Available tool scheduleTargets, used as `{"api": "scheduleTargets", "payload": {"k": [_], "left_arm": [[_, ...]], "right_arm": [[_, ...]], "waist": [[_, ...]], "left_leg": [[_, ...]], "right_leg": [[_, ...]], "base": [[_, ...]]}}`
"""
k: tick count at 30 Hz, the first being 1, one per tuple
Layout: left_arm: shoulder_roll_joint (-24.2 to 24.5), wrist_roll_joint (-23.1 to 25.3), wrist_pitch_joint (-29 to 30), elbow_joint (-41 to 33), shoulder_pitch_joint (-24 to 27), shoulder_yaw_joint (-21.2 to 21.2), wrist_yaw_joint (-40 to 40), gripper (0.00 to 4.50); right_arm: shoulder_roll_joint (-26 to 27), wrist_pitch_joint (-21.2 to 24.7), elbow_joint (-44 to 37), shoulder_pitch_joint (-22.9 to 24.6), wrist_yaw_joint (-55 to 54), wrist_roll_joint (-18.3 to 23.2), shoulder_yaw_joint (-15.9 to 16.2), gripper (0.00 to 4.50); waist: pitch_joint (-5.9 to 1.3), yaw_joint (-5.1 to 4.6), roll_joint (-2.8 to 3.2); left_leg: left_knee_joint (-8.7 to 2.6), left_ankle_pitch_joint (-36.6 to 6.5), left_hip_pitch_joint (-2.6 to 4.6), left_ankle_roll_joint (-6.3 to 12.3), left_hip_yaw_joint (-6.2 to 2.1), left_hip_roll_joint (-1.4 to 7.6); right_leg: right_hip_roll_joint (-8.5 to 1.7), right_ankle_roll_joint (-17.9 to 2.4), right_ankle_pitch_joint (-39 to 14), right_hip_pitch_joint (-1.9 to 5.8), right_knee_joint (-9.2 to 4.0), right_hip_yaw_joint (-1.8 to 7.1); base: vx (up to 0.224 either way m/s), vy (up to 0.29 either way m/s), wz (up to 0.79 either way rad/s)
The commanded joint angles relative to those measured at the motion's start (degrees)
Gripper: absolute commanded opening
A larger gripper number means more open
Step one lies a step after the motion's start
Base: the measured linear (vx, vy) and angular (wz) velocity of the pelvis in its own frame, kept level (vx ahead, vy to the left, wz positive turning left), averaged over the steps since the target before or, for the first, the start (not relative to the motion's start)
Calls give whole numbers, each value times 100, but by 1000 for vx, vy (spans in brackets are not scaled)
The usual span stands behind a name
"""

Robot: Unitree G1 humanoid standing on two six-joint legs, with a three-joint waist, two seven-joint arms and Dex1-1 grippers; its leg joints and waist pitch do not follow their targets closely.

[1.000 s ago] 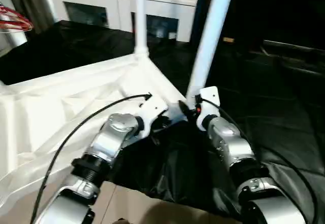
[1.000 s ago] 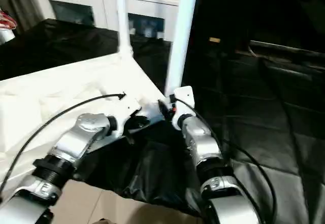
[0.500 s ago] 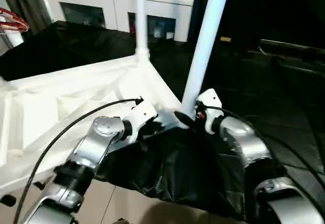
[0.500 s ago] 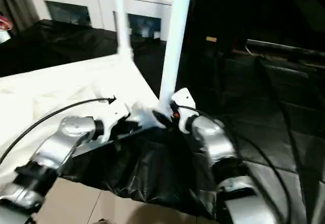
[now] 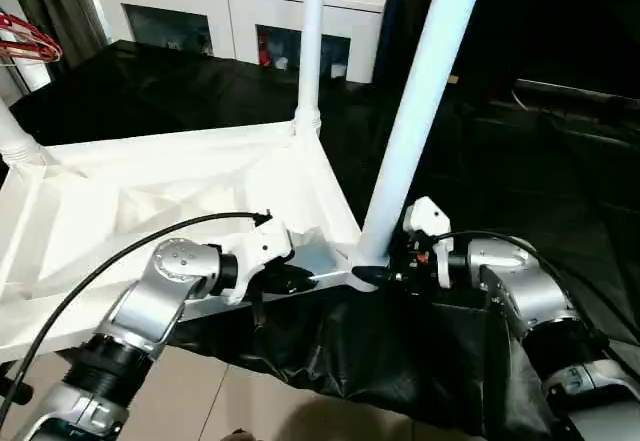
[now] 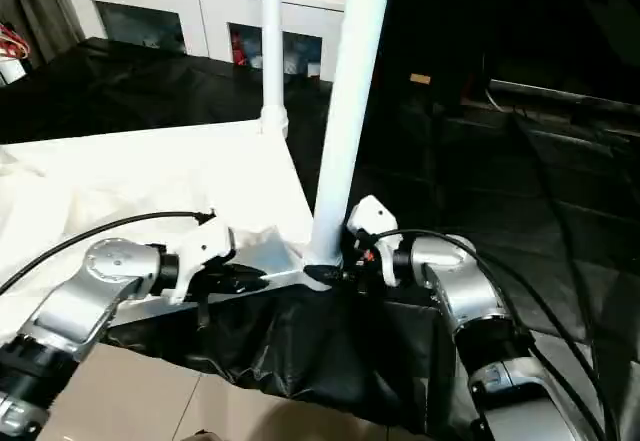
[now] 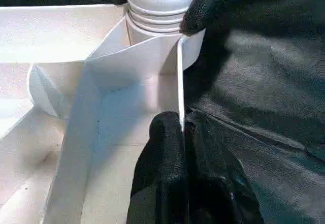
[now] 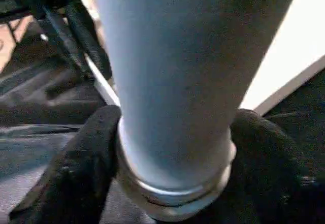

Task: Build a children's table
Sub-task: Rotate leg to tighten

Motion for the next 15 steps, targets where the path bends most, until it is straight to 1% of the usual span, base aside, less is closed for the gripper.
{"api": "scheduleTargets", "payload": {"k": [1, 2, 4, 6, 10, 13, 15], "left_arm": [[-39, -267, -120, -381, -23, 2, -283, 0], [-32, -268, -114, -389, -20, 2, -286, 0], [-14, -284, -105, -403, -17, -5, -298, 0], [-7, -290, -106, -405, -15, -9, -298, 0], [-59, -255, -126, -365, -26, -4, -176, 0], [-211, -88, -154, -191, -101, 12, 150, 0], [-327, 3, -159, -68, -170, 36, 376, 0]], "right_arm": [[-102, 106, -130, -9, 39, 98, -32, 332], [-102, 118, -143, -3, 57, 110, -32, 315], [-98, 135, -192, 30, 126, 106, -9, 303], [-96, 137, -215, 50, 162, 100, 2, 286], [-48, 159, -285, 147, 147, 96, 32, 276], [128, 275, -347, 249, -140, 91, 2, 275], [291, 386, -299, 262, -440, 71, -52, 274]], "waist": [[-416, -2, -21], [-414, -1, -16], [-405, -2, -24], [-401, 4, -20], [-402, 0, -22], [-401, 1, -23], [-386, -18, -20]], "left_leg": [[-376, -937, 74, 350, -145, 395], [-377, -931, 75, 351, -144, 394], [-376, -955, 69, 348, -143, 388], [-378, -984, 77, 329, -144, 388], [-385, -984, 79, 320, -150, 395], [-386, -988, 80, 300, -151, 394], [-392, -1039, 79, 286, -150, 384]], "right_leg": [[-622, -949, -1494, 287, -458, 442], [-621, -949, -1504, 288, -462, 440], [-624, -919, -1594, 287, -477, 439], [-627, -880, -1704, 281, -489, 439], [-623, -880, -1670, 280, -483, 439], [-628, -869, -1680, 276, -486, 442], [-622, -852, -1778, 265, -509, 440]], "base": [[0, 0, 0], [0, 0, 0], [0, 0, 0], [0, 0, 0], [0, 0, 0], [0, 0, 0], [0, 0, 0]]}}
